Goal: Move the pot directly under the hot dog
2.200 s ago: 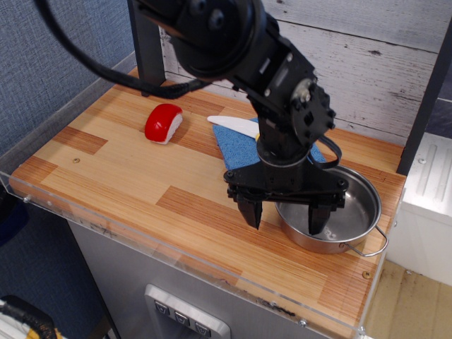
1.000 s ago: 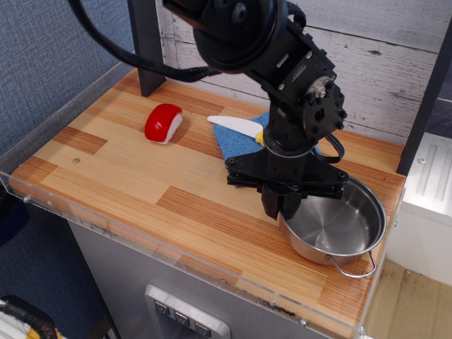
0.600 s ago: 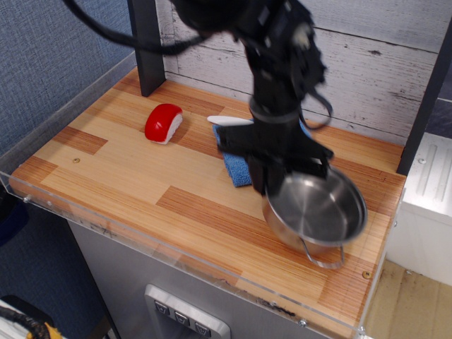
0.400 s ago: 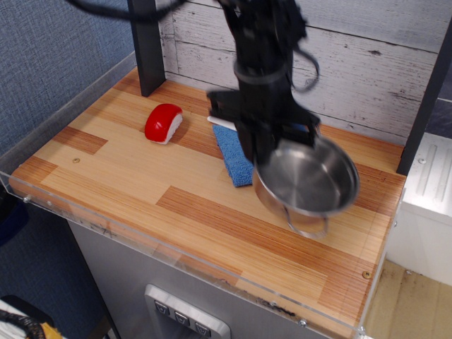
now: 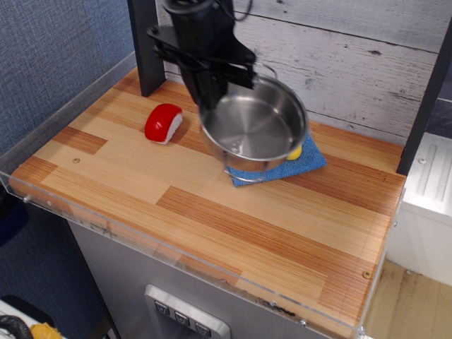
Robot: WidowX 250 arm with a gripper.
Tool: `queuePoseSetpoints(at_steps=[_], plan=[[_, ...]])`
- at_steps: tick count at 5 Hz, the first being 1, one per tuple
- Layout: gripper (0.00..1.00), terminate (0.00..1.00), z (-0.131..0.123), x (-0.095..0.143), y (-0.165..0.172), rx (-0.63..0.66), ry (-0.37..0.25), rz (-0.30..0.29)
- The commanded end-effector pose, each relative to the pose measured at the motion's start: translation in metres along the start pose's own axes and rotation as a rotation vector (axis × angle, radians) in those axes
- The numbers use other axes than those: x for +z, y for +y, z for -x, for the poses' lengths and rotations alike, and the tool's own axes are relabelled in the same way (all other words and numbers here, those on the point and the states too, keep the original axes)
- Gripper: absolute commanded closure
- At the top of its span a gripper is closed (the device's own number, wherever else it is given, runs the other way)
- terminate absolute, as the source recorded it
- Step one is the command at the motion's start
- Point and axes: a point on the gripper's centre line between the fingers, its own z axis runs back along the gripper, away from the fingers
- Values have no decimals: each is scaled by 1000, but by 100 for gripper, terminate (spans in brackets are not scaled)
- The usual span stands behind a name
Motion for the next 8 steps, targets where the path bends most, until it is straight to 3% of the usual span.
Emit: queuePoseSetpoints(at_steps=[1,6,8], plan=[[100,0,34,20,81,5,-11,-90],[100,0,74,-21,161,201,53,-115],[100,0,72,-49,164,251,35,-86]])
